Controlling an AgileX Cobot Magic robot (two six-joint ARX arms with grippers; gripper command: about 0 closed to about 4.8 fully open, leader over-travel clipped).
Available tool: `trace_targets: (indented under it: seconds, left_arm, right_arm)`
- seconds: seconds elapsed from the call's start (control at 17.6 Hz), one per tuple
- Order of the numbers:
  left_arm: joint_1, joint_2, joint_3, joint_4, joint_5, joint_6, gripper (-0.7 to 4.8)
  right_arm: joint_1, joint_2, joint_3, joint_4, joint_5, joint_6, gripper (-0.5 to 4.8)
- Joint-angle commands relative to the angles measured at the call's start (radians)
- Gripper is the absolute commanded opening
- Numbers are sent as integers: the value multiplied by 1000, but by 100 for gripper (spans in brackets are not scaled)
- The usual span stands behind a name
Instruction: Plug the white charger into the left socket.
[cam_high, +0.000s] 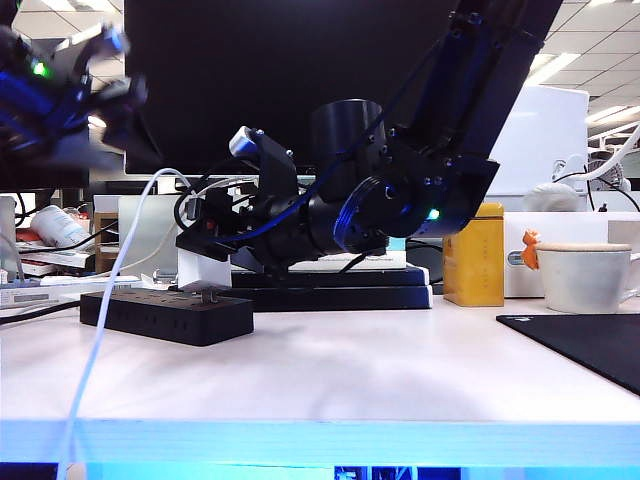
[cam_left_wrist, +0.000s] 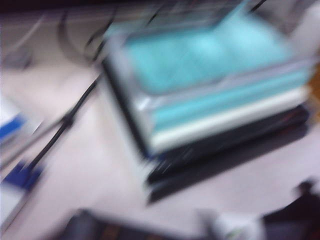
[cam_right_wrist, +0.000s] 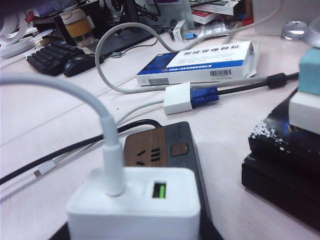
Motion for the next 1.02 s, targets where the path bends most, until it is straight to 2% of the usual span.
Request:
trace_targets:
  seconds: [0.06,0.23,0.34,0.45,0.68,1.02]
  left_arm:
    - [-10,-1,3,48,31,-8,-5]
    - [-11,26,3,11,47,-47,-5]
    - [-12,46,4,3,168,-98,-5]
    - [-13,46,5,-11,214,-132,-5]
    - [-30,47,5,-95,204,-129,-5]
    - [-102,75,5,-113,181,-122,-5]
  right_arm:
    - [2,-2,-5,-29,-10,-21,211]
    - [3,-2,-5,-29,-10,-21,211]
    - [3,-2,-5,-29,-10,-21,211]
    - [5,-2,-5,-29,-10,-21,211]
    - [6,-2,-5,-29,-10,-21,211]
    - [16,-2,-5,-31,-10,-45,211]
